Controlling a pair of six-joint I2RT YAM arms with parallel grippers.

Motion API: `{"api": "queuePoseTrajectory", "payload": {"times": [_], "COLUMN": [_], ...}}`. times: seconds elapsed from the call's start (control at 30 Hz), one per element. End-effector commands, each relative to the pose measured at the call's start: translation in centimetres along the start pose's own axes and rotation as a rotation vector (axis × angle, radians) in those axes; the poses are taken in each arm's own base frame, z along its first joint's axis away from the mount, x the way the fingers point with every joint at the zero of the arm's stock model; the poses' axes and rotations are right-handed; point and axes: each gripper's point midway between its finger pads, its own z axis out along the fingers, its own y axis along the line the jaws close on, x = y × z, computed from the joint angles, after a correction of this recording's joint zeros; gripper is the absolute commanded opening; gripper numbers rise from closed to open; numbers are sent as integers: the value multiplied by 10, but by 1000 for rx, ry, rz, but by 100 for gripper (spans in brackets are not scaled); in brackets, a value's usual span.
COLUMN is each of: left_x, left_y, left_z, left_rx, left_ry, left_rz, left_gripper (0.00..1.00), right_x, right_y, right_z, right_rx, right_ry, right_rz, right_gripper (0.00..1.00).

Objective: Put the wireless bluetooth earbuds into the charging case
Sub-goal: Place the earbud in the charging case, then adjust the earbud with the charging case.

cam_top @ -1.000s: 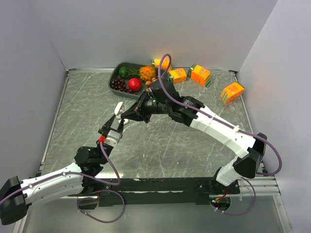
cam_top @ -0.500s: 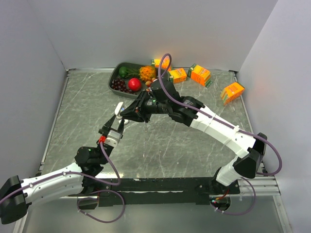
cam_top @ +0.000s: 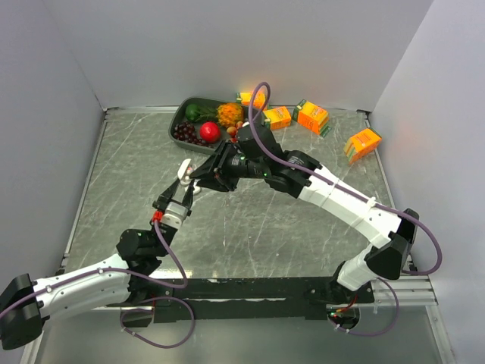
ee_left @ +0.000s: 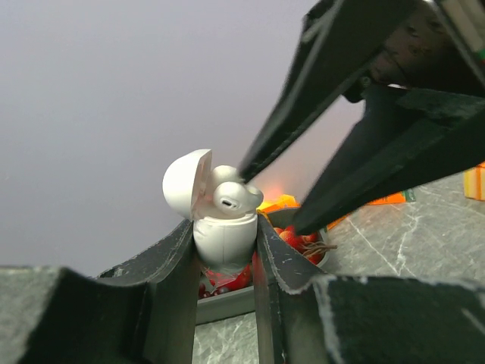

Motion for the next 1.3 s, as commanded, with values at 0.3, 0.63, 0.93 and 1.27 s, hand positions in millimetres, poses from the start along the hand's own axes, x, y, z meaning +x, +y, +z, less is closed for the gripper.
{"api": "queuePoseTrajectory", "payload": {"times": [0.3, 0.63, 0.93, 1.27], "left_x": [-25, -51, -86, -103], "left_y": [17, -10, -58, -88], "left_z": [7, 8, -5, -40], "left_rx": [-104, 65, 381, 636], "left_ry": [-72, -71, -27, -20], "left_rz": [-187, -477, -704, -768], "left_gripper": [1, 1, 1, 1], "right_x": [3, -48, -66, -46], "right_y": [21, -2, -3, 23], "right_z": [-67, -132, -148, -192], "right_rx": [-35, 185, 435, 161], "right_ry": [-108, -407, -523, -590], "right_rz": [-207, -586, -1036, -1316], "right_gripper": [49, 49, 54, 52]}}
